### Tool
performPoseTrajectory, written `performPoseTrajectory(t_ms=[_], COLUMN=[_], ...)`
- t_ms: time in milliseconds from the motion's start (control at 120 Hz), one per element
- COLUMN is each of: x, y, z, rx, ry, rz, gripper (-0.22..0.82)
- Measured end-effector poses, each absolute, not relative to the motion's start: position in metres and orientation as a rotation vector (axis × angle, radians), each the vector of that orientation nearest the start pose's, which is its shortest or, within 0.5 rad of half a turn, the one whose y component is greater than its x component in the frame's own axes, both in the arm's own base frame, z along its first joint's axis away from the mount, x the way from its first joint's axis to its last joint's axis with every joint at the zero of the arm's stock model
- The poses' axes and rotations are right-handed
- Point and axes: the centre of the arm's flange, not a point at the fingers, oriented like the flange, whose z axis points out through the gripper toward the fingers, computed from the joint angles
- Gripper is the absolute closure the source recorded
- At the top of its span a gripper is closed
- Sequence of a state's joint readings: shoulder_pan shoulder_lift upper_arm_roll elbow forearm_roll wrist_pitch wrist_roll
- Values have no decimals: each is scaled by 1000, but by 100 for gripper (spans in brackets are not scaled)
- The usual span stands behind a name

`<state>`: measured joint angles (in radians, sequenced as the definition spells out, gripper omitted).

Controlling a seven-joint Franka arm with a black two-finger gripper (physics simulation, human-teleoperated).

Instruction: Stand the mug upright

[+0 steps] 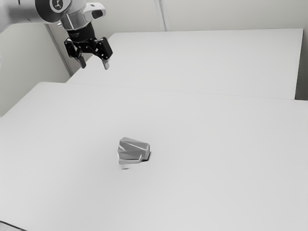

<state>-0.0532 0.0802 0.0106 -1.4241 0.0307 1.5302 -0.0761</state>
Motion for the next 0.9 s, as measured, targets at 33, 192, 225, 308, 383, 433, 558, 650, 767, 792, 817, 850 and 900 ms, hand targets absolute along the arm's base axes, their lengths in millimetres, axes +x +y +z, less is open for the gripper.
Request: performPoseTrajectory(t_ms=[33, 192, 225, 308, 383, 433, 558, 650, 767, 792, 817, 850, 900], x=[575, 572, 572, 564, 552, 546, 540, 540, 537, 536, 535, 533, 531], y=[-23, -32, -33, -33, -32, -32, -29, -18, 9, 17, 24, 34, 48], z=[645, 649, 649, 652, 650, 645, 629, 618, 579, 570, 559, 546, 531], rx=[-3111, -3112, -3112, -3114, -3118, -3126, -3151, -3168, -3200, -3213, -3227, -3245, -3269], ry=[-51, -36, -35, -37, -42, -45, -64, -105, -210, -242, -277, -324, -392], rz=[-46, -54, -54, -56, -40, -21, 16, 34, 128, 153, 183, 219, 254], gripper=[0, 0, 0, 0, 0, 0, 0, 0, 0, 0, 0, 0, 0])
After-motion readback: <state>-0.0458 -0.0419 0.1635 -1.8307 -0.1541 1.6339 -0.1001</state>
